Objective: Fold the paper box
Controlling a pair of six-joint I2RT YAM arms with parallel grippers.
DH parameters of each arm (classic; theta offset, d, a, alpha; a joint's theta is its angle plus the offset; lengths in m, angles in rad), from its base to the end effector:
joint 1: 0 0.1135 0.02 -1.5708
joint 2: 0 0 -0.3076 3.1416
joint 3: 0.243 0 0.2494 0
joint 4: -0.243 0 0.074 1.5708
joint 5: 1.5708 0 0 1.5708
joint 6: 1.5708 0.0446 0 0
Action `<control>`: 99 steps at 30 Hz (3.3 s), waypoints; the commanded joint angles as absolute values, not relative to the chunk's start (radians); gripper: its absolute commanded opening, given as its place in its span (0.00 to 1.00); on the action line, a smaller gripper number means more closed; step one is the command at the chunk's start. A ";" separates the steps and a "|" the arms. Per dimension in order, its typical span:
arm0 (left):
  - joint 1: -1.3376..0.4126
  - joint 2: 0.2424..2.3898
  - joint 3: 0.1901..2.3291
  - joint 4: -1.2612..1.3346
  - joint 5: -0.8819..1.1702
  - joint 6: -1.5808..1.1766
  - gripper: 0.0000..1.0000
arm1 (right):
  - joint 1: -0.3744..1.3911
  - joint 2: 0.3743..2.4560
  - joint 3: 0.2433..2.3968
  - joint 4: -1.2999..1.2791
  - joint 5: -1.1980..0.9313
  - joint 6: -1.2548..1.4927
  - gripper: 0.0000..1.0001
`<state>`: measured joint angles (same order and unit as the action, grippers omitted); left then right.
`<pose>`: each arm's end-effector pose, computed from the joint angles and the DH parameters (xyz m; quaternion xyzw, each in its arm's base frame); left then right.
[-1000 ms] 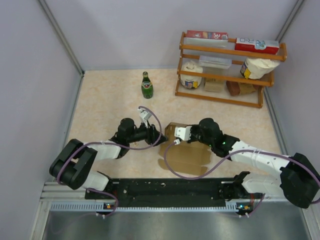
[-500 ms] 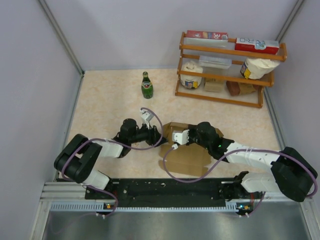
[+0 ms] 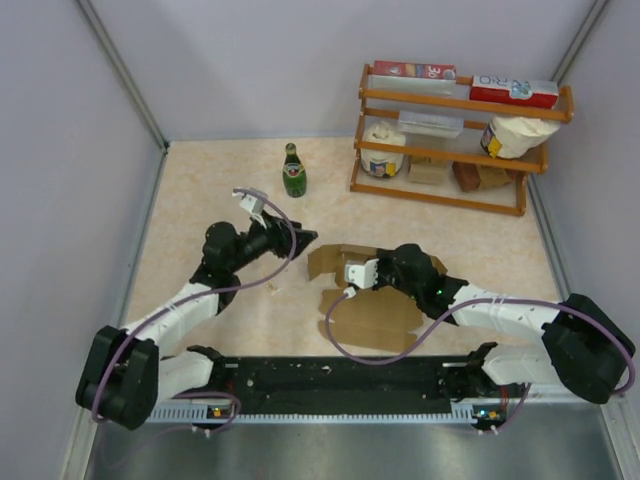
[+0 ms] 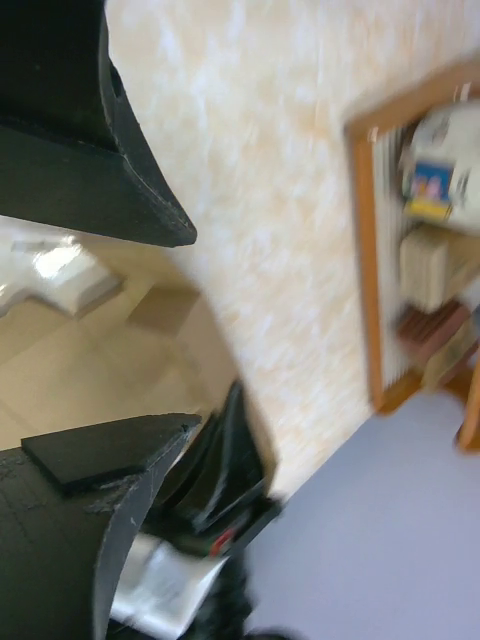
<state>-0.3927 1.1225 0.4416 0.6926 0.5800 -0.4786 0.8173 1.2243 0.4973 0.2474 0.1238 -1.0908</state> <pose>0.1974 -0.1082 0.2863 0.1743 0.6817 -0.4698 0.5330 0.1691 0.1721 0.2322 -0.6774 0.5197 -0.1230 0.5059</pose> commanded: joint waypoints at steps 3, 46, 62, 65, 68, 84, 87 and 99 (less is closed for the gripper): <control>-0.324 1.343 0.694 0.311 0.348 -0.447 0.71 | 0.830 1.195 0.503 0.282 0.117 -1.058 0.00; -0.555 1.563 0.476 0.831 0.549 -0.370 0.60 | 0.842 1.226 0.505 0.271 0.100 -1.057 0.00; -0.610 1.554 0.423 0.893 0.407 -0.344 0.63 | 0.919 1.218 0.385 0.508 0.270 -1.140 0.00; -0.620 1.548 0.408 0.888 0.364 -0.328 0.64 | 0.933 1.221 0.362 0.558 0.297 -1.164 0.00; -0.624 1.545 0.388 0.913 0.341 -0.328 0.65 | 0.940 1.223 0.350 0.586 0.304 -1.180 0.00; -0.676 1.537 0.359 1.019 0.285 -0.350 0.70 | 1.000 1.354 0.287 0.834 0.414 -1.279 0.00; -0.684 1.548 0.359 1.032 0.279 -0.344 0.71 | 1.011 1.396 0.276 0.926 0.440 -1.302 0.00; -0.735 1.612 0.356 1.069 0.178 -0.293 0.73 | 1.031 1.408 0.282 0.986 0.460 -1.292 0.00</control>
